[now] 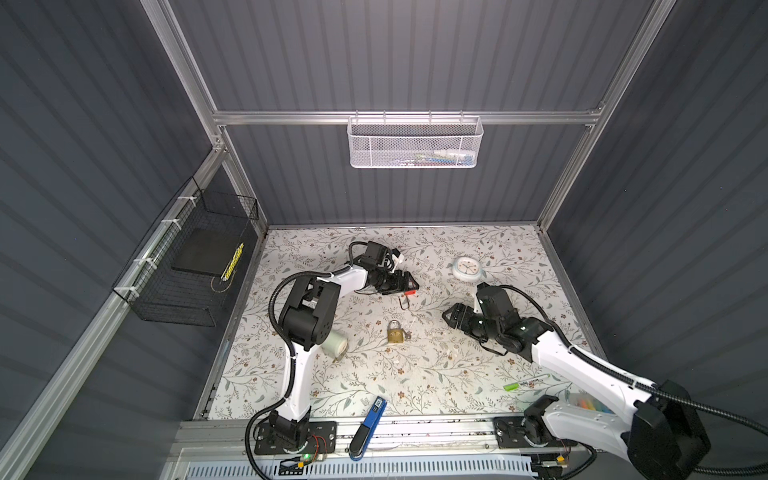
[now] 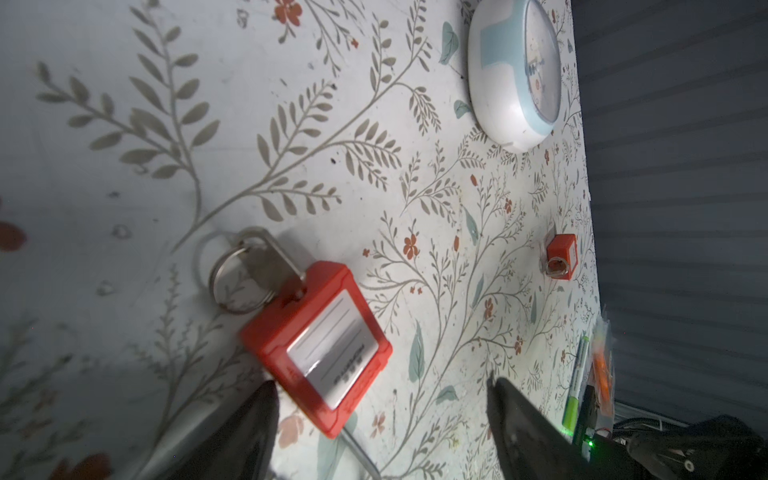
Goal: Lock with the key
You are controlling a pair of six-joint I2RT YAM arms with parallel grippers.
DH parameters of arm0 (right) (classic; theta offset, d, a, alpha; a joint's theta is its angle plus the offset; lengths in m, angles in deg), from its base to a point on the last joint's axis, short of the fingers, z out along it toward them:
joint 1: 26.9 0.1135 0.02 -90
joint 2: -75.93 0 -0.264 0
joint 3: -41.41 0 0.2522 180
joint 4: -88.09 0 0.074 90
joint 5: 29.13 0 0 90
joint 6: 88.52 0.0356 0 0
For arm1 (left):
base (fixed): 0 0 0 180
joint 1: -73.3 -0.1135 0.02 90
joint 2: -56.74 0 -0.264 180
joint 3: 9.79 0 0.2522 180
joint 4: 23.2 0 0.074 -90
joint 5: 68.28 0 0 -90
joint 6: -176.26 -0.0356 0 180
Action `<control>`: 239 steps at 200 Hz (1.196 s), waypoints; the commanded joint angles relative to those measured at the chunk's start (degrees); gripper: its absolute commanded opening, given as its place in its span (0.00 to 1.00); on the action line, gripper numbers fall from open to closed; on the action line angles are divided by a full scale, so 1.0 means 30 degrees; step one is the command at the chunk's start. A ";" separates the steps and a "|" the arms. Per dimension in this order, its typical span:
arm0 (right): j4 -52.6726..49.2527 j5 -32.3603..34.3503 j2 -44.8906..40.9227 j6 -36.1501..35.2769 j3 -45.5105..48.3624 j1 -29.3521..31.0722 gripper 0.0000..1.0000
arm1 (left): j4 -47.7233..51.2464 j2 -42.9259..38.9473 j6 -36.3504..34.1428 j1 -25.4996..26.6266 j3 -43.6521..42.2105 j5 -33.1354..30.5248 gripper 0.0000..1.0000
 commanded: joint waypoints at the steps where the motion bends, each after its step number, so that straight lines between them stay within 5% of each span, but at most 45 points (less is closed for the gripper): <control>1: -0.2180 0.1428 0.1330 -0.0792 -0.1898 -0.0086 0.80 | 0.1208 -0.0409 -0.1012 -0.0239 0.0774 -0.0606 0.81; 68: -0.6547 0.2725 0.8782 -0.2665 -0.9926 0.0049 0.78 | 0.2518 -0.5354 -0.1834 -0.3502 -0.1241 0.1357 0.82; 129: -1.1500 0.3751 1.5916 -0.5921 -1.8958 0.0869 0.79 | 0.2020 -0.8581 -0.1233 -0.3978 -0.5296 0.1573 0.82; 239: -1.0818 0.3460 2.2063 -0.7481 -2.4748 0.1665 0.78 | 0.1322 -0.9889 -0.0416 -0.4534 -0.7774 0.2279 0.83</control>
